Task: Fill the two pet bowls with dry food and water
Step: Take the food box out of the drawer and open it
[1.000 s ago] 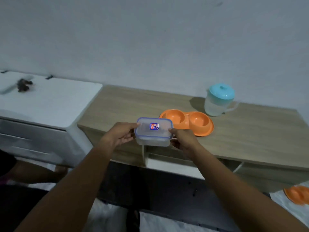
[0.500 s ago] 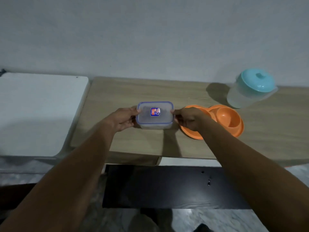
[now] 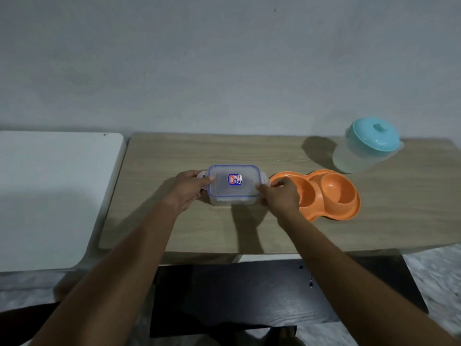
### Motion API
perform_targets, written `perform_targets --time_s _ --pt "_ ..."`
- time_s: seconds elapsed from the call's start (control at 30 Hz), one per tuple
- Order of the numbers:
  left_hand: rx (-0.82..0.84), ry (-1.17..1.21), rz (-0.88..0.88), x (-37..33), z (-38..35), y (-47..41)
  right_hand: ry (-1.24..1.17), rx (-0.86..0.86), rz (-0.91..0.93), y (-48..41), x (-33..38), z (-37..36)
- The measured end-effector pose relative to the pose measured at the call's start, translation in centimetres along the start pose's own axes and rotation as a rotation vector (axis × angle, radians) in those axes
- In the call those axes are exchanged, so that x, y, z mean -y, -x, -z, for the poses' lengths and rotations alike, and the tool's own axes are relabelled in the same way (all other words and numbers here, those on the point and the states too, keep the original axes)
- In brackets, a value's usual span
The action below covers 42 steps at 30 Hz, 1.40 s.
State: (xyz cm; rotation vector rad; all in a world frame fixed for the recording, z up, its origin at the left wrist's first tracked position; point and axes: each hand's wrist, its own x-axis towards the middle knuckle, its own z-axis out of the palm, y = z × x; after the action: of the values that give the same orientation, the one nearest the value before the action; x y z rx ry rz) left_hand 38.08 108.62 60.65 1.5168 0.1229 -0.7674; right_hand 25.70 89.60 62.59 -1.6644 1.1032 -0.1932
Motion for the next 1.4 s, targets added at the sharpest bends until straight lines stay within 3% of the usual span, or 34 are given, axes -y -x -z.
perform_targets --time_s 0.13,0.27,0.43,0.5,0.77,1.03,1.1,1.2,1.3,1.4 --pt "-0.090 -0.210 -0.073 -1.1 -0.2 -0.7 -0.283 0.036 -0.110 3.3 -2.5 -2.2" --pt "0.045 -0.464 -0.182 -3.1 -1.0 -2.7 -0.561 0.167 -0.244 3.2 -2.8 -4.0" --pt "0.136 -0.710 -0.120 -4.3 -3.3 -5.0 -0.713 0.222 -0.306 2.6 -2.4 -4.2" --pt "0.178 -0.684 -0.076 -4.7 -3.4 -6.2 -0.702 0.231 -0.303 2.1 -2.2 -4.2" --pt "0.312 -0.406 0.387 -7.4 -4.2 -8.3 -0.612 0.186 -0.244 1.1 -1.8 -4.2" --pt "0.248 -0.239 0.416 -7.3 -4.3 -8.2 -0.627 0.068 -0.199 1.8 -1.5 -4.9" --pt "0.179 -0.256 0.310 -6.9 -4.3 -7.8 -0.629 0.074 -0.210 1.8 -1.1 -4.9" --pt "-0.037 -0.275 -0.030 -6.0 -4.2 -6.6 -0.598 0.094 -0.223 1.6 -0.3 -4.6" --pt "-0.036 -0.136 -0.266 -6.4 -4.3 -3.6 -0.550 0.129 -0.167 1.8 0.1 -3.7" --pt "0.036 -0.176 -0.457 -6.6 -3.5 0.8 -0.495 0.238 -0.101 2.1 0.0 -2.2"
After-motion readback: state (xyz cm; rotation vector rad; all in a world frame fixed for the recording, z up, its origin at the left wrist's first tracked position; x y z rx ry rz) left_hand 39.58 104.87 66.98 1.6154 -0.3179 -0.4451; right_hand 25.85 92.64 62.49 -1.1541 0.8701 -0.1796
